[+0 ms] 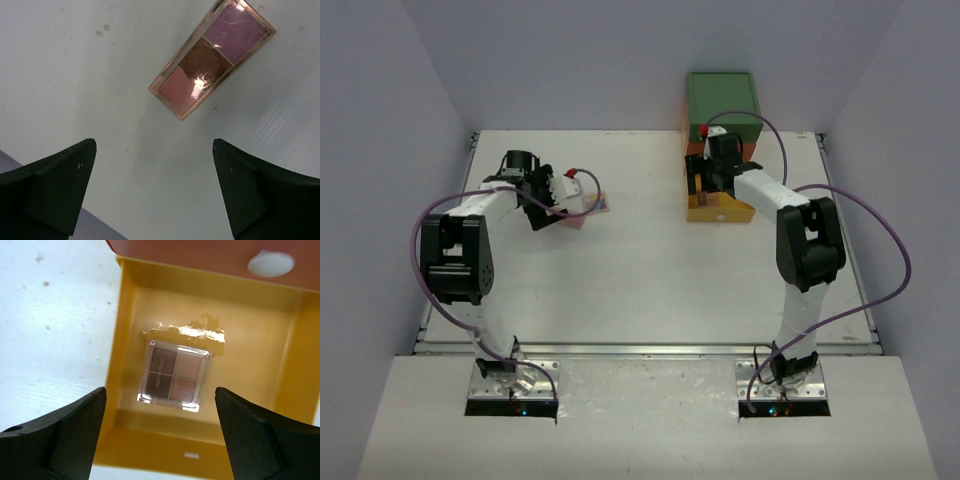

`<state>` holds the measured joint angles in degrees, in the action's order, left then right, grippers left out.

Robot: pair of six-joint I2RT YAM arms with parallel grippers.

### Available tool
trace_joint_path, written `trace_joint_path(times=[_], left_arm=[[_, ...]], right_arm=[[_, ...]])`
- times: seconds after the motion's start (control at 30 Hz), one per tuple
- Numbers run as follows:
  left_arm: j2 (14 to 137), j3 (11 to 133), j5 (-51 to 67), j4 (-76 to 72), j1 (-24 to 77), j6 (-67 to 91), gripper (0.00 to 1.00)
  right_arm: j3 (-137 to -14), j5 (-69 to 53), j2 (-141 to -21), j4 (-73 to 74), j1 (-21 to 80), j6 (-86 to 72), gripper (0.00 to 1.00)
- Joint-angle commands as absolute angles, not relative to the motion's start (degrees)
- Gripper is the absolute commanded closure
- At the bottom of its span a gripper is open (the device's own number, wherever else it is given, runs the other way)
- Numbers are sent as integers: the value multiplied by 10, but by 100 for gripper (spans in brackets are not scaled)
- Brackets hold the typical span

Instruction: Organize the makeup

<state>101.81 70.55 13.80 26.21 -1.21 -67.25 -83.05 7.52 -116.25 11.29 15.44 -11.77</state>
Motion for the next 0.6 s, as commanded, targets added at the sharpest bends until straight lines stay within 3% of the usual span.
trace_joint_path(times=[0.0,0.33,0.47,0.57], left_arm=[[1061,733,183,266,-15,-841,0],[1158,820,258,308,-15,-880,0],[1206,891,265,408,-15,-893,0],[1201,869,257,408,-14,-907,3]], right_arm=[[-807,42,-1084,101,150,-115,12],[-726,0,-985,87,152,-131,9],[-694,-16,-934,76,152,-134,6],[-674,-12,-911,68,152,-138,6]])
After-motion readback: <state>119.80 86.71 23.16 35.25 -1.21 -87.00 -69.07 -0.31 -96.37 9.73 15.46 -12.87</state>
